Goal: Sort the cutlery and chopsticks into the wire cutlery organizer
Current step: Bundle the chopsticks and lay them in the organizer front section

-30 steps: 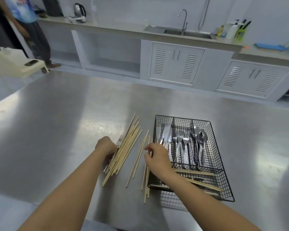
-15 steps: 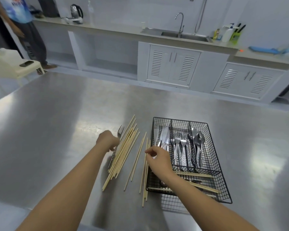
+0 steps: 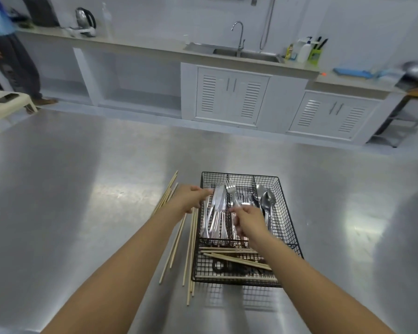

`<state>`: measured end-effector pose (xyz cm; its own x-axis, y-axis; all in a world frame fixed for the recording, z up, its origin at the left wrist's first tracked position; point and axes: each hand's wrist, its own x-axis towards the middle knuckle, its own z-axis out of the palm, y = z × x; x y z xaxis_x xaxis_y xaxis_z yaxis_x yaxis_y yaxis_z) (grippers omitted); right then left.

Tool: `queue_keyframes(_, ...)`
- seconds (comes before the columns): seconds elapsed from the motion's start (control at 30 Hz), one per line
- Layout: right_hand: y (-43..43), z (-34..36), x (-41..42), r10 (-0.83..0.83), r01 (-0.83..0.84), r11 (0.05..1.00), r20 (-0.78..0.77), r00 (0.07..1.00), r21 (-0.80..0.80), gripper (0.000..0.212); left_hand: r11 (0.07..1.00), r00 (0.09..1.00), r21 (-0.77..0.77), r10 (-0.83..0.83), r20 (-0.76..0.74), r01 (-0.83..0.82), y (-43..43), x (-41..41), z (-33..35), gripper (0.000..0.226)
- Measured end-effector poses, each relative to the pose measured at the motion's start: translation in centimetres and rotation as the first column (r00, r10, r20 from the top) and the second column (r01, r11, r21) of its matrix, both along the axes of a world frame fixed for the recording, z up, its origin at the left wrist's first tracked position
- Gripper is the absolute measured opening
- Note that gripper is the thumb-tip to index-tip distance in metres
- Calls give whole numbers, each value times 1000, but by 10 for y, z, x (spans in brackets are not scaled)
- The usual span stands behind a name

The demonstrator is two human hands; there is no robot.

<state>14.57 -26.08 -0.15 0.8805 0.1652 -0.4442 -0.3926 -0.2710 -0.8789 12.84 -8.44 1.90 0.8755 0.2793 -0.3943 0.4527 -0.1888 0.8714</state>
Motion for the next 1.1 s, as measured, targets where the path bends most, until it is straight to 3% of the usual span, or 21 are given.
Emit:
queue_keyframes(0.17, -27, -8, 28, 75, -92, 941, -64, 995, -327, 32, 962, 982, 203, 189, -6, -184, 23, -5, -16, 10)
queue_keyframes(0.27, -21, -3, 29, 209, -220, 864, -75, 975, -453, 40, 859, 967, 468, 252, -32, -208, 39, -19, -26, 12)
queue_keyframes(0.37, -14, -5, 26, 319, -278, 770, -30, 947, -575, 52, 745, 932, 615, 360, -44, -259, 56, -38, -41, 37)
queue_keyframes(0.5, -14, -15, 23, 385, -241, 636, 31, 922, -733, 58, 727, 905, 666, 382, -187, -169, 65, -57, -64, 72)
queue_keyframes(0.57, -12, -16, 23, 387, -219, 646, 67, 920, -731, 46, 724, 909, 685, 338, -243, -86, 61, -60, -65, 90)
queue_keyframes(0.67, -6, -16, 17, 335, -195, 778, 131, 933, -597, 19, 695, 920, 716, 232, -317, 72, 46, -57, -59, 114)
queue_keyframes(0.73, -2, -17, 11, 310, -191, 837, 157, 938, -513, 12, 648, 921, 741, 158, -357, 176, 37, -55, -59, 122)
queue_keyframes(0.87, 3, -15, -2, 270, -141, 889, 248, 931, -436, 11, 579, 919, 770, 85, -385, 269, 23, -52, -63, 126)
queue_keyframes(1.1, 29, -8, -26, 301, -228, 935, 270, 915, -270, 10, 657, 940, 727, 81, -332, 200, 12, -39, -66, 109)
